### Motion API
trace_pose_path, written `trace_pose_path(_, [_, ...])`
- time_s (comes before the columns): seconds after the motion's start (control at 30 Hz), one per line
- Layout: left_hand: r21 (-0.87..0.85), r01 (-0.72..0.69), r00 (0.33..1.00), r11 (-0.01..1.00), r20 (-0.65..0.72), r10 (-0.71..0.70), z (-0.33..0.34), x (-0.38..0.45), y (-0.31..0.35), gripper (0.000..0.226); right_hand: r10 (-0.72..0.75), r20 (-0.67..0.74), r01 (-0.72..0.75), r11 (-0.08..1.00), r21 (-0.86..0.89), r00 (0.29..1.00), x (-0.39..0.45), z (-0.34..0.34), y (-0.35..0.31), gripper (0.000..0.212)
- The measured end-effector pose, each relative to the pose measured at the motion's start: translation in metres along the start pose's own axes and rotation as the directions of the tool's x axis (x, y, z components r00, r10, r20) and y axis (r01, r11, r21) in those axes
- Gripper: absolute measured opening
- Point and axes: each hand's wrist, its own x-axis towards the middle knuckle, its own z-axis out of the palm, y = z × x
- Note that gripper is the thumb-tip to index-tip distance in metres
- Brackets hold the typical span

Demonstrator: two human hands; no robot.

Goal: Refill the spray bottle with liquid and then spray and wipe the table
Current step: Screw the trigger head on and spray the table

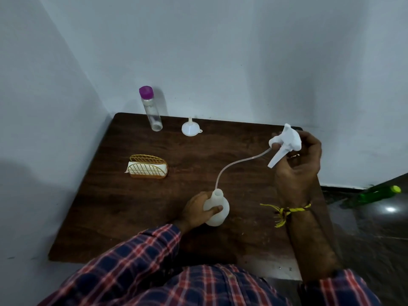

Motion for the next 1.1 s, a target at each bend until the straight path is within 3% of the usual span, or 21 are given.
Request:
trace_pose_path(0.2, [-0.050, 0.063, 0.994, 0.997, 0.087, -0.059, -0.010, 0.003, -0.001, 0.069, -0.037, 0.070, 0.039, 0.999, -0.025, 0.997, -0.007, -0.004, 0.009, 0.048])
trace_pose_path(0.33, [-0.088, 0.046, 0.990, 0.995, 0.134, -0.034, -0.016, 0.000, 0.005, 0.052, 0.001, 0.096, -0.001, 1.000, -0.004, 0.995, -0.006, -0.003, 0.017, 0.050])
trace_pose_path(0.5, [-0.128, 0.078, 0.989, 0.989, 0.134, -0.060, -0.020, -0.001, 0.011, 0.058, 0.066, 0.200, -0.072, 0.997, 0.023, 0.978, -0.009, 0.001, 0.019, 0.050])
trace_pose_path(0.73, [-0.064, 0.067, 0.997, 0.996, 0.038, -0.065, -0.026, -0.001, 0.007, 0.061, 0.202, 0.423, -0.309, 0.929, 0.203, 0.883, 0.005, -0.007, 0.012, 0.049])
trace_pose_path(0.87, [-0.015, 0.057, 0.998, 0.998, -0.010, -0.057, -0.028, -0.001, 0.005, 0.055, 0.262, 0.534, -0.391, 0.909, 0.143, 0.804, 0.018, -0.016, 0.016, 0.074])
trace_pose_path(1.1, [0.081, 0.045, 0.998, 0.996, -0.039, -0.042, -0.024, 0.005, 0.009, 0.059, 0.311, 0.608, -0.491, 0.858, 0.152, 0.731, 0.018, -0.021, 0.021, 0.048])
